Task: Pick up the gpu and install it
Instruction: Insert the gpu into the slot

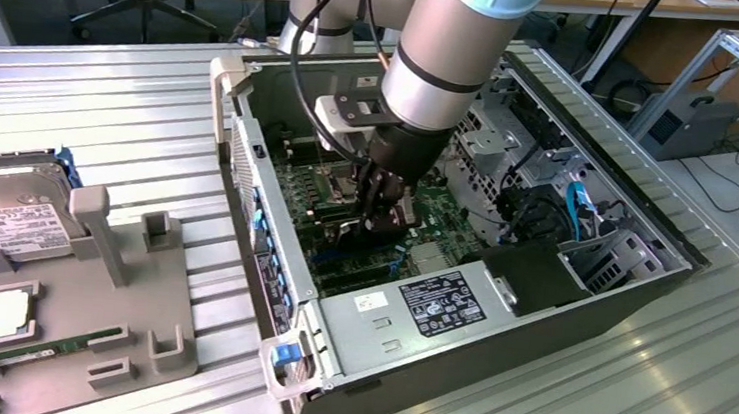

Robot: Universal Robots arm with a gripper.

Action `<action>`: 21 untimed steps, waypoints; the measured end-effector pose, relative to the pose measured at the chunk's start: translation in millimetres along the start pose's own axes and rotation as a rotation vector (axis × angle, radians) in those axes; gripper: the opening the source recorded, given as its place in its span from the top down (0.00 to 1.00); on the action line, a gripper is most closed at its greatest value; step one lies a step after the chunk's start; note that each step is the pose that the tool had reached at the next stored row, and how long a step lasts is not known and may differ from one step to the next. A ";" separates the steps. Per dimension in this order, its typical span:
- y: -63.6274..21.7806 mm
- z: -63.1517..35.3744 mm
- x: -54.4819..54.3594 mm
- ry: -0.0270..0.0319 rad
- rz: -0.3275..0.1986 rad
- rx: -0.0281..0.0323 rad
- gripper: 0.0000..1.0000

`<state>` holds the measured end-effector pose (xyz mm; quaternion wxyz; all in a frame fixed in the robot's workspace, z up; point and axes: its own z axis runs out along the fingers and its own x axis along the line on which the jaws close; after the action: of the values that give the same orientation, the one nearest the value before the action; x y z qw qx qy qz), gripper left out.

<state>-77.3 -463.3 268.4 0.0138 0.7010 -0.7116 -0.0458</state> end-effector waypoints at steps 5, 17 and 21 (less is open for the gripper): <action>0.0 0.0 0.0 0.0000 0.000 0.0000 0.74; 4.5 1.0 0.1 -0.0007 -0.002 0.0075 0.60; 5.3 1.2 0.1 -0.0110 -0.004 0.0305 0.60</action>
<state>-82.7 -463.3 267.7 -0.0010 0.7024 -0.7107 -0.0389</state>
